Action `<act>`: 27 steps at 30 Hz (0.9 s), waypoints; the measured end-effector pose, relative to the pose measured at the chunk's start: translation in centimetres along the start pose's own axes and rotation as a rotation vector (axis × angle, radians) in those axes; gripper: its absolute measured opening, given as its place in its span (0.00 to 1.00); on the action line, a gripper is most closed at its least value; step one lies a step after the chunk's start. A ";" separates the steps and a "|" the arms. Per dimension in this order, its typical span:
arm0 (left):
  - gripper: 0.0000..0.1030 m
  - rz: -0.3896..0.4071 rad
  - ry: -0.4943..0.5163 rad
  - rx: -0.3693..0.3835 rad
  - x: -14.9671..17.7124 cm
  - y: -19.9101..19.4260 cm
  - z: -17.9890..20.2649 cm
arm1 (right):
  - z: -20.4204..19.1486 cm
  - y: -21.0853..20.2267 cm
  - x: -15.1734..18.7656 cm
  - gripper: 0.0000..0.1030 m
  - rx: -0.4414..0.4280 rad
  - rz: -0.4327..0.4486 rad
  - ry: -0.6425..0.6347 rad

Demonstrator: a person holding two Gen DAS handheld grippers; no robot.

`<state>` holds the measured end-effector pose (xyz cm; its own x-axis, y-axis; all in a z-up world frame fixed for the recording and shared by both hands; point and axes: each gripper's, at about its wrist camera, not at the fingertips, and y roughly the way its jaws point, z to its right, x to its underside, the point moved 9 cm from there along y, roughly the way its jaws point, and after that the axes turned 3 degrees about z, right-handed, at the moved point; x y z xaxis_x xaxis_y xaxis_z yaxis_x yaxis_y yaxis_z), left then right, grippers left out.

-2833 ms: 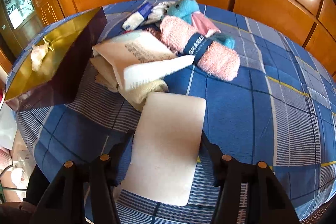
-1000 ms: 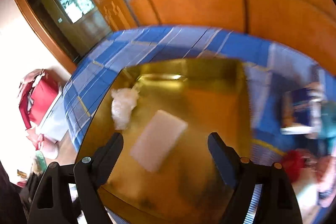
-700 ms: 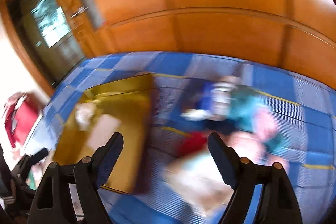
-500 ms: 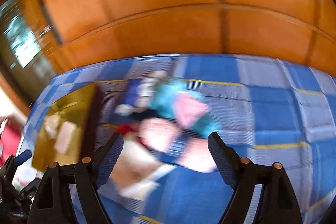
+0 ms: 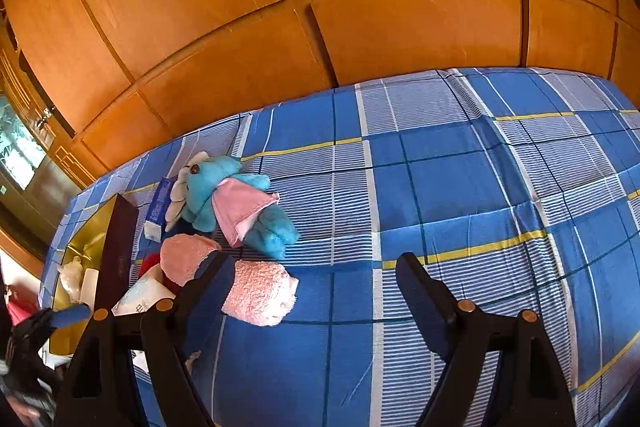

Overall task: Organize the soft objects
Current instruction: 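Grasp the printed white packet from the pile with the left tool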

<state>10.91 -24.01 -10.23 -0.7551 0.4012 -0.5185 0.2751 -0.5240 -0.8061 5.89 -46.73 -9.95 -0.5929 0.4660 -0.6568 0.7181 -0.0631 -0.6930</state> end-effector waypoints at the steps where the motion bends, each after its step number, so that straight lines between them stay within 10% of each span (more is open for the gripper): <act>1: 0.88 -0.014 -0.028 0.026 0.5 0.5 0.4 | 0.0 0.1 0.0 0.82 -0.005 -0.002 0.001; 17: 0.89 0.008 -0.266 0.109 -2.1 3.7 1.3 | -0.3 -0.8 -0.6 0.82 -0.048 0.028 0.030; 27: 0.57 -0.014 -0.244 0.086 -2.4 6.2 3.1 | 0.2 -1.0 -0.8 0.82 -0.031 0.037 0.048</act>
<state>12.57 -30.60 -13.10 -0.8826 0.2212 -0.4149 0.2199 -0.5858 -0.7800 5.56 -47.16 -8.80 -0.5483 0.5058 -0.6660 0.7506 -0.0536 -0.6586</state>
